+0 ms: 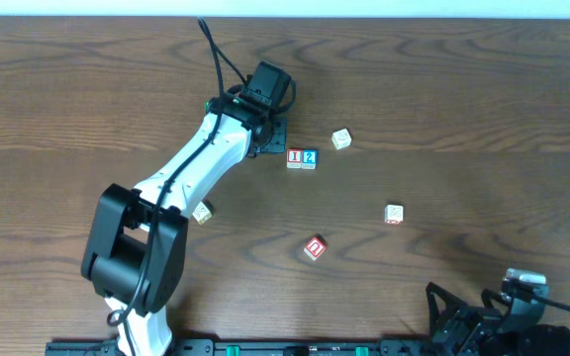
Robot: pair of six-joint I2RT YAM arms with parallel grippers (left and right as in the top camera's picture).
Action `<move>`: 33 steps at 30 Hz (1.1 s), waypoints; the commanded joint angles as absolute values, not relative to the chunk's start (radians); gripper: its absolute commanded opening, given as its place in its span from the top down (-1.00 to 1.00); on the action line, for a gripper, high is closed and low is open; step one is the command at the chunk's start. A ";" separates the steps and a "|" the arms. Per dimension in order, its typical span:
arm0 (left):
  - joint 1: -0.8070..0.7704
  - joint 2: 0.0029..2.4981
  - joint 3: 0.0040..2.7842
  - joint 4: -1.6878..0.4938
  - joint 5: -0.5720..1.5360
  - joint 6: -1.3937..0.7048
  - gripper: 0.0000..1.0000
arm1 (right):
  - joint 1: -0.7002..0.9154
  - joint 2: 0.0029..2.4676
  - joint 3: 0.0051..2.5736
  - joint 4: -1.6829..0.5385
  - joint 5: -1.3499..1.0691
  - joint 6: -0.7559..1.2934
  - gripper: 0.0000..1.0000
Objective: Spell out Ai2
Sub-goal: 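Lower the A block onto the table left of the I block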
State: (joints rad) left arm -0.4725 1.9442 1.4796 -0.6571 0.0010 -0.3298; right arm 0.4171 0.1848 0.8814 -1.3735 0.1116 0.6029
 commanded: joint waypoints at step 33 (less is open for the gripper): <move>-0.524 2.043 1.473 -0.607 -0.023 -0.405 0.88 | 0.420 0.179 0.882 -1.377 0.115 0.617 -0.99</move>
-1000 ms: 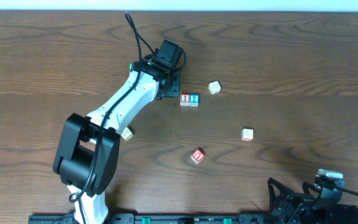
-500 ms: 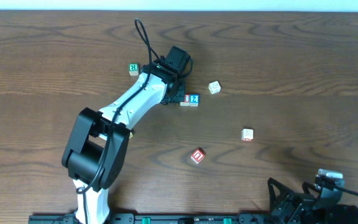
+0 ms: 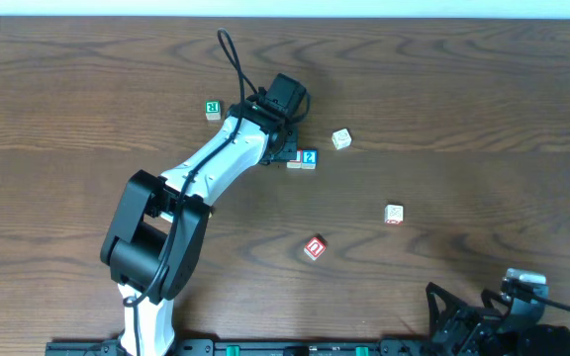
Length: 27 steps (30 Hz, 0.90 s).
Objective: Spell out Ai2
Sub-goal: 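Lower the A block onto the table left of the I block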
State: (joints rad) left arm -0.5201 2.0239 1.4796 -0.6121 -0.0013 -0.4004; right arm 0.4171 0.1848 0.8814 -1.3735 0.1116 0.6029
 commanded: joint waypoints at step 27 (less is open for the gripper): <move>-0.525 2.089 1.472 -0.616 0.038 -0.408 0.79 | 0.420 0.179 0.882 -1.377 0.115 0.617 -0.99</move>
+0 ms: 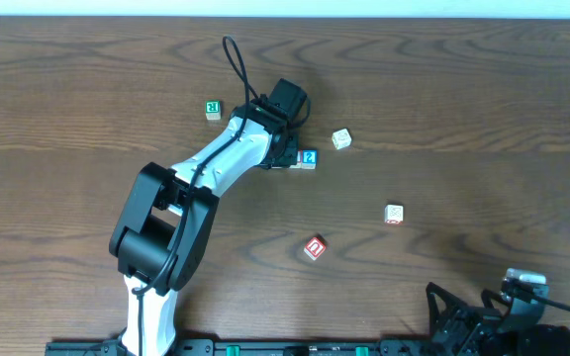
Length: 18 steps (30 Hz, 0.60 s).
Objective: Spell out Ai2
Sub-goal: 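Lower the A block onto the table left of the I block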
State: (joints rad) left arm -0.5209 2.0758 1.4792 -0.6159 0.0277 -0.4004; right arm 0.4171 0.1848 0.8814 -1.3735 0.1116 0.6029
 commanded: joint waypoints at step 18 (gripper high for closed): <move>-0.525 2.089 1.472 -0.615 0.037 -0.408 0.25 | 0.420 0.179 0.882 -1.377 0.115 0.617 -0.99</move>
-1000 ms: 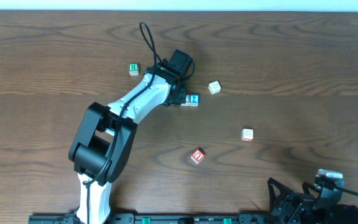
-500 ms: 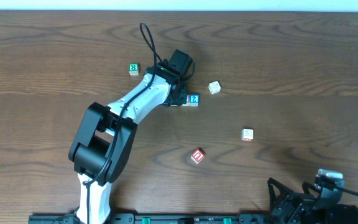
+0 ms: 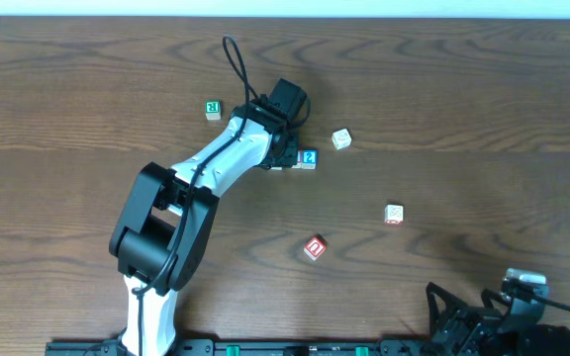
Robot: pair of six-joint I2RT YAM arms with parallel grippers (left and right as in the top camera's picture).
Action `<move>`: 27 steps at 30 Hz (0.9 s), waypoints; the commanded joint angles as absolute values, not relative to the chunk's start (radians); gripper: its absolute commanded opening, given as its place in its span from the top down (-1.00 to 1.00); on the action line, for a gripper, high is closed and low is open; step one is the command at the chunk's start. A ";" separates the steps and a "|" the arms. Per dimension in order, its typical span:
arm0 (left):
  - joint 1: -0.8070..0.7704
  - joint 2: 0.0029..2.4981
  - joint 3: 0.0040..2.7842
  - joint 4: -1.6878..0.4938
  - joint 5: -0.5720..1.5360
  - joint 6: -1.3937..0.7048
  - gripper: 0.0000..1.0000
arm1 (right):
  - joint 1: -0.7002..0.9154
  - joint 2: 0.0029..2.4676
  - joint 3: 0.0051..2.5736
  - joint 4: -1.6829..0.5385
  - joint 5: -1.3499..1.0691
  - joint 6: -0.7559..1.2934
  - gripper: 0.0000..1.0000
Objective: Spell out Ai2
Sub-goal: 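Lower the A block onto the table left of the I block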
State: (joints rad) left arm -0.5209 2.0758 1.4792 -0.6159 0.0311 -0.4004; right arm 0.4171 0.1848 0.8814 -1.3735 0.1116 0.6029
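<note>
My left arm reaches from the front left to the middle of the table. Its left gripper (image 3: 287, 156) points down right beside the blue "2" block (image 3: 309, 158), on that block's left side. The arm hides the fingers and whatever lies under them, so their state does not show. No red "I" block is visible. A green letter block (image 3: 212, 109) lies to the far left of the wrist. My right gripper (image 3: 460, 297) rests at the front right edge, fingers spread and holding nothing.
A white block (image 3: 340, 138) lies just right of the blue block. A white block with red print (image 3: 394, 214) sits further right and nearer. A red block (image 3: 314, 248) lies in the front middle. The left arm's black cable (image 3: 234, 59) loops toward the far edge.
At first my left gripper hung just left of a red "I" block and the blue "2" block, which stood side by side. Then the arm had swung right, uncovering the green block and covering the red block. It has stayed there since. The right arm never moved.
</note>
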 commanded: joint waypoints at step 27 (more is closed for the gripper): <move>-0.510 2.078 1.504 -0.479 -0.181 -0.380 0.24 | 0.420 0.179 0.882 -1.377 0.115 0.617 -0.98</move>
